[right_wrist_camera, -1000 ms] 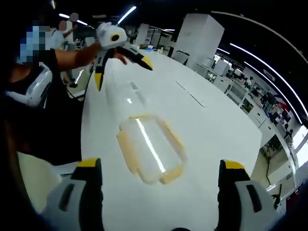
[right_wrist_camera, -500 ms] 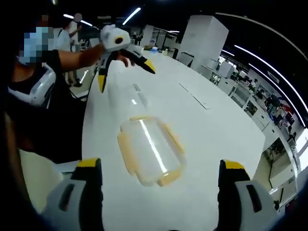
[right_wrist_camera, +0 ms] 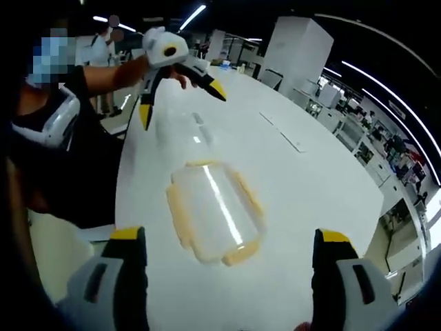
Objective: Snap each plastic latch of the storage box into its locked position after aligning the lid with the box until every specified latch is closed and the lid sits flush.
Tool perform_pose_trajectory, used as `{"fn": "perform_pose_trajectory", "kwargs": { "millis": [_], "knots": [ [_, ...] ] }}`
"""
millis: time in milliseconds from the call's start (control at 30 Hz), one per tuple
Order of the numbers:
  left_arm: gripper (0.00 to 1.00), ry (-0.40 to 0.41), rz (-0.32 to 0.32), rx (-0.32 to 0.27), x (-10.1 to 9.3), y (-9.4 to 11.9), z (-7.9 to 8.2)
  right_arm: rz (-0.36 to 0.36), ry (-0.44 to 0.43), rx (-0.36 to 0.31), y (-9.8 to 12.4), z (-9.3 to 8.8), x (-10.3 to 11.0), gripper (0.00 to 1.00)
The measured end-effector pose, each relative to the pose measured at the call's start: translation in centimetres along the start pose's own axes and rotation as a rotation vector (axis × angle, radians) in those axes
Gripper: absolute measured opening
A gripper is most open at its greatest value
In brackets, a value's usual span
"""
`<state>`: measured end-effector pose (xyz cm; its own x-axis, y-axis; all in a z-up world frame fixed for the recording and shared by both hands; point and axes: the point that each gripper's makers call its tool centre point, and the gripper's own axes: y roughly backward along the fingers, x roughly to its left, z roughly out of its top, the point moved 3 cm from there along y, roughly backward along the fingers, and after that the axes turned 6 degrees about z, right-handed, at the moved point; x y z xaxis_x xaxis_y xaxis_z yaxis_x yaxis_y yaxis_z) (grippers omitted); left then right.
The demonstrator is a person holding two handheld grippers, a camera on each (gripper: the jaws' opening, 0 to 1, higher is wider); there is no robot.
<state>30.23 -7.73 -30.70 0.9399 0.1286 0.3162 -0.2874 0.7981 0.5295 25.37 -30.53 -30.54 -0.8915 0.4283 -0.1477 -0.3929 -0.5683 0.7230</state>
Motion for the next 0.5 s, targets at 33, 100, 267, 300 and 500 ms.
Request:
{"fn": "perform_pose_trajectory", "kwargs": {
  "millis": [33, 100, 267, 300, 500],
  "knots": [
    [0.99, -0.001, 0.0, 0.001, 0.1, 0.0, 0.0, 0.0, -0.001, 0.008, 0.0, 0.0, -0.2, 1.0],
    [0.99, 0.003, -0.001, -0.001, 0.2, 0.1, 0.0, 0.005, -0.003, 0.02, -0.1, 0.0, -0.4, 1.0],
    [0.98, 0.0, -0.001, 0.012, 0.3, 0.0, -0.4, 0.015, -0.008, 0.041, -0.4, -0.1, -0.4, 0.99],
    [0.98, 0.001, -0.002, 0.013, 0.3, 0.0, -0.5, 0.018, -0.007, 0.039, -0.4, -0.1, -0.5, 0.99],
    [0.99, 0.043, -0.043, 0.021, 0.2, -0.2, -1.1, 0.023, -0.023, 0.043, -0.7, -0.3, -1.0, 0.99]
  ]
}}
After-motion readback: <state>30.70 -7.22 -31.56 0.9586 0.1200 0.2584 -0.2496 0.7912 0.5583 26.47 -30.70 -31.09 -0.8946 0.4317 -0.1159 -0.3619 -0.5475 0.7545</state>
